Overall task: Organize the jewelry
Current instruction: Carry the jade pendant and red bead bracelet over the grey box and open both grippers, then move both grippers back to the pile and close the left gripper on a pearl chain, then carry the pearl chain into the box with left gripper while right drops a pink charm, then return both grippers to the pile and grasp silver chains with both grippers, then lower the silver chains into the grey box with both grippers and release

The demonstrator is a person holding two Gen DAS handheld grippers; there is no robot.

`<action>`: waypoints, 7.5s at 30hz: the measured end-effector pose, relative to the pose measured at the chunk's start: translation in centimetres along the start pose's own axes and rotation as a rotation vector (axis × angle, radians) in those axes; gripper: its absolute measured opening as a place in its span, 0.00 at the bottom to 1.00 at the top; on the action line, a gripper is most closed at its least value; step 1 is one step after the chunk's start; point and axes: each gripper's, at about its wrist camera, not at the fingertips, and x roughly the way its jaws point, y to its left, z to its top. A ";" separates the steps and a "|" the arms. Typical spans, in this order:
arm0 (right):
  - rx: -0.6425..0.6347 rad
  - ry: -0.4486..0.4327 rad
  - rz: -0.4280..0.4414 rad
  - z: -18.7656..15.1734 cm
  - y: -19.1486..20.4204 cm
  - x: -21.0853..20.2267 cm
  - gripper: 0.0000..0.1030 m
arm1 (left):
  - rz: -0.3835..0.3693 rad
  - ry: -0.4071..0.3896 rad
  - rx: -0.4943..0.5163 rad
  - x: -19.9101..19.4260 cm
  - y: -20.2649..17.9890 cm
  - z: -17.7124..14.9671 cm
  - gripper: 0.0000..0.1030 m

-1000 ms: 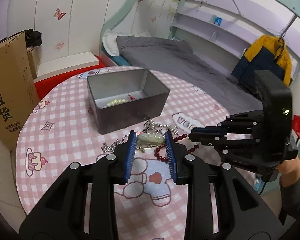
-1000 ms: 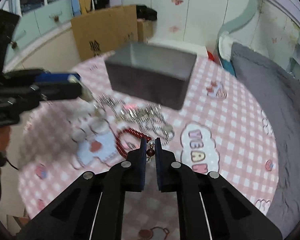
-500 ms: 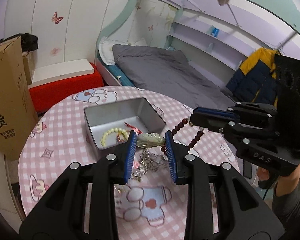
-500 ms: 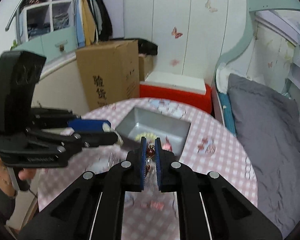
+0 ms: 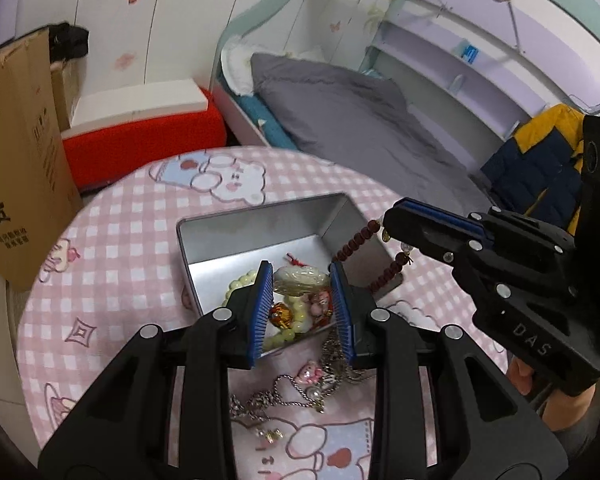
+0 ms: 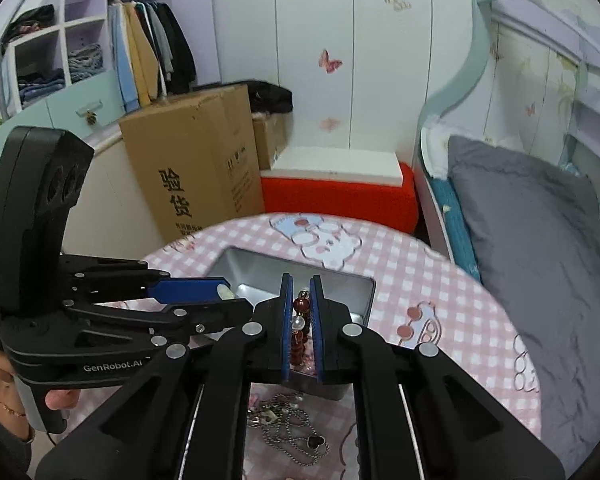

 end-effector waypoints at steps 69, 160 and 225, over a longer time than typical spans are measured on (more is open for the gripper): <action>0.010 0.152 0.016 -14.3 0.5 -3.4 0.41 | 0.209 0.013 0.073 -1.8 -1.1 -12.2 0.13; 0.109 0.056 0.091 -7.3 -1.3 -2.6 0.45 | 0.128 -0.040 0.146 -3.8 0.1 -8.2 0.55; 0.053 0.012 0.160 -3.4 1.6 -3.9 0.10 | -0.085 -0.162 0.110 -8.7 -2.3 -3.3 0.15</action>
